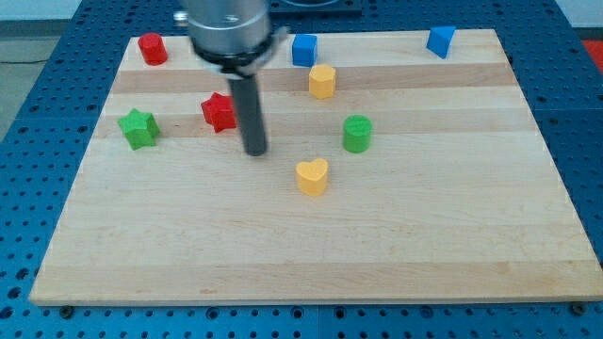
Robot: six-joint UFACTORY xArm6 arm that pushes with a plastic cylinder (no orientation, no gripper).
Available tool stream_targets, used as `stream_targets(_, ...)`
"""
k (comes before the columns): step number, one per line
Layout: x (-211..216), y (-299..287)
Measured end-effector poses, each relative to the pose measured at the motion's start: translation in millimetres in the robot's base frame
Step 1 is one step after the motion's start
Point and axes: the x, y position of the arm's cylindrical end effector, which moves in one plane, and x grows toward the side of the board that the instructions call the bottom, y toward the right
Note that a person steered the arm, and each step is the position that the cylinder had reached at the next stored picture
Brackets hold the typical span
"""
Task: Place the green circle to the center right
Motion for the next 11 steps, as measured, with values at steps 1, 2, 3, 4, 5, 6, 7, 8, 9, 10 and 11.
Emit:
stream_targets(1,-0.3,56.2)
stream_targets(2,-8.9,80.6)
stream_targets(3,-16.2,111.2)
stream_targets(4,-16.2,155.2)
stream_targets(5,-21.7,162.2)
stream_targets(6,-40.2,156.2)
stream_targets(7,-43.0,175.5)
stream_targets(8,-43.0,202.5)
stream_targets(9,-43.0,215.7)
stream_targets(10,-31.2,195.5)
stream_targets(11,-23.9,196.1)
